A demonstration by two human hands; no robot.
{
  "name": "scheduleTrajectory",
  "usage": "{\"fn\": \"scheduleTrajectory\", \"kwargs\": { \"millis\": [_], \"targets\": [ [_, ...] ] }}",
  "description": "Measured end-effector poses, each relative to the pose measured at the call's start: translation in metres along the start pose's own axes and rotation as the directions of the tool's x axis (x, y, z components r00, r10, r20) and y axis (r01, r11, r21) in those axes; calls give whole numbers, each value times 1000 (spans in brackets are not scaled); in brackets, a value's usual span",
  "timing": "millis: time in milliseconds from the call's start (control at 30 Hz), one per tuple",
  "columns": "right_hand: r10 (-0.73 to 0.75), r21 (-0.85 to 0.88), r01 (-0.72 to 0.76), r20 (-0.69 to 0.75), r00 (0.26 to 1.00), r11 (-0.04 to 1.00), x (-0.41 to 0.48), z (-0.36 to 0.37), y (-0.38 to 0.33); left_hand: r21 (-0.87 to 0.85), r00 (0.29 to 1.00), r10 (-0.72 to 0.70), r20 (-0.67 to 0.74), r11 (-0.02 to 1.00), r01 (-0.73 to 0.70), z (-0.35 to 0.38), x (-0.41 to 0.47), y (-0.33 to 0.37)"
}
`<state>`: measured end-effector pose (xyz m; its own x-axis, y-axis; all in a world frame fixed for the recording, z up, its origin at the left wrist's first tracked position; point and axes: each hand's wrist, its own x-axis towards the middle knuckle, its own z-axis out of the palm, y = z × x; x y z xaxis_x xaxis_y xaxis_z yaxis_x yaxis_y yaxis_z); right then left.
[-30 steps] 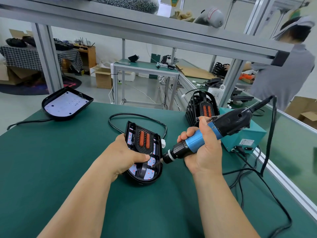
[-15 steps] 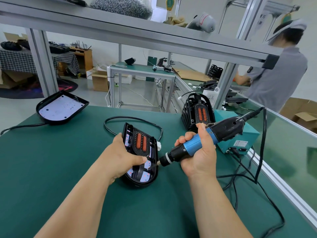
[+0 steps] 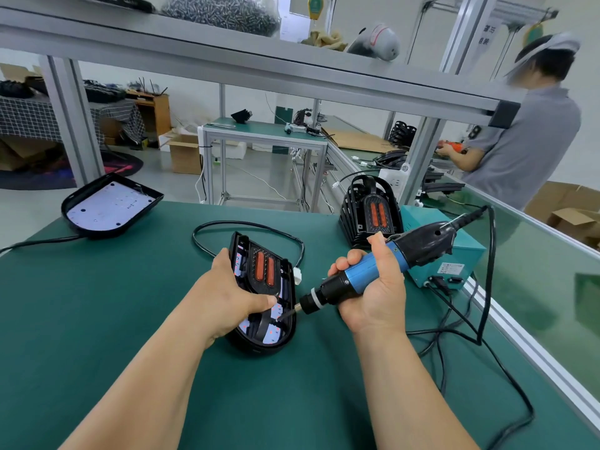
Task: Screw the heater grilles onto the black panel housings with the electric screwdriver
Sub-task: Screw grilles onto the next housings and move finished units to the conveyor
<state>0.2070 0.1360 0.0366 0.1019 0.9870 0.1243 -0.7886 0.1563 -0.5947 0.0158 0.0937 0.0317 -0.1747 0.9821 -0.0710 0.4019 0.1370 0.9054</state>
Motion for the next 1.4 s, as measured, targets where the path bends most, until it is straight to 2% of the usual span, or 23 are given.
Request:
{"fn": "scheduleTrajectory", "kwargs": {
  "millis": [1400],
  "targets": [
    [2,7,-2,2,1000,1000,0,-2,1,9,1000,-30,3,999,30,-1,-1,0]
  ]
}}
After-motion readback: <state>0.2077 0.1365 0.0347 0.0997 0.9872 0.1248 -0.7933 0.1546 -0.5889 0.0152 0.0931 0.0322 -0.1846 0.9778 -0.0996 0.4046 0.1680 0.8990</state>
